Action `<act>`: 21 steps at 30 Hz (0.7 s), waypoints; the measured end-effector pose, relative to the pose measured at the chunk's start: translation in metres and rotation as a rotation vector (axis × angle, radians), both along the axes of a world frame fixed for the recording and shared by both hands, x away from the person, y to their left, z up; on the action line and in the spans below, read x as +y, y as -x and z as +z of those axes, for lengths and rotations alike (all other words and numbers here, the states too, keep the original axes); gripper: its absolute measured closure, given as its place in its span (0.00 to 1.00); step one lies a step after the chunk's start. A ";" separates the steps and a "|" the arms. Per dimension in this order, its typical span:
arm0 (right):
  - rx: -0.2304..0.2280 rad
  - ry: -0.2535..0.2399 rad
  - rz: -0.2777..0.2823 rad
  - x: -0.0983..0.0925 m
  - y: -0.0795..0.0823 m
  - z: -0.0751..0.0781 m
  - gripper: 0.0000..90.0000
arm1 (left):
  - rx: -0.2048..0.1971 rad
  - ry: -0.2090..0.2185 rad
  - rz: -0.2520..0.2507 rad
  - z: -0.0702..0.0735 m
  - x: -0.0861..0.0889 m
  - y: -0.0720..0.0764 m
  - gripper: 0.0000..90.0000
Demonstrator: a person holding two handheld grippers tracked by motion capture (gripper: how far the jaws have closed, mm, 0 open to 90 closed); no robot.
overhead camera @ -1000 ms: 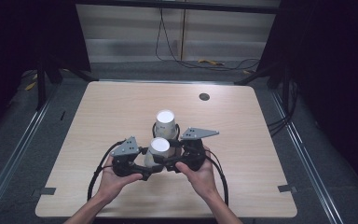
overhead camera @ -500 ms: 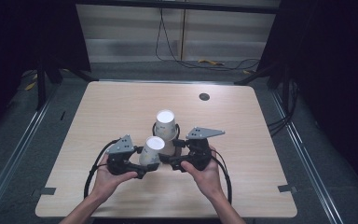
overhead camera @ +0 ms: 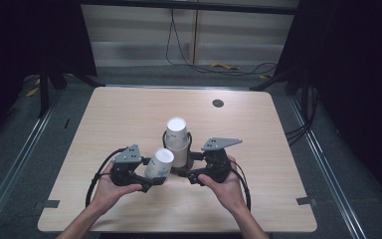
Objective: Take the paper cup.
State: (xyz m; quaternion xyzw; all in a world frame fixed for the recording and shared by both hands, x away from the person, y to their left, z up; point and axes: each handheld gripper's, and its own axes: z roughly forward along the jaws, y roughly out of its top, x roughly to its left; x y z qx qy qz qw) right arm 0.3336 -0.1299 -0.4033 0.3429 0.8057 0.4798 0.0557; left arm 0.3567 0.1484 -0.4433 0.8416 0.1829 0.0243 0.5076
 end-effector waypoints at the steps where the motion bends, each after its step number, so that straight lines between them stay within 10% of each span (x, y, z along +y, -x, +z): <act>1: 0.004 0.005 0.003 0.000 0.000 -0.001 0.28 | 0.003 0.000 0.003 0.000 0.002 -0.001 0.29; 21: 0.059 0.115 0.048 -0.001 -0.004 -0.005 0.25 | 0.010 -0.086 -0.029 0.004 0.000 -0.006 0.29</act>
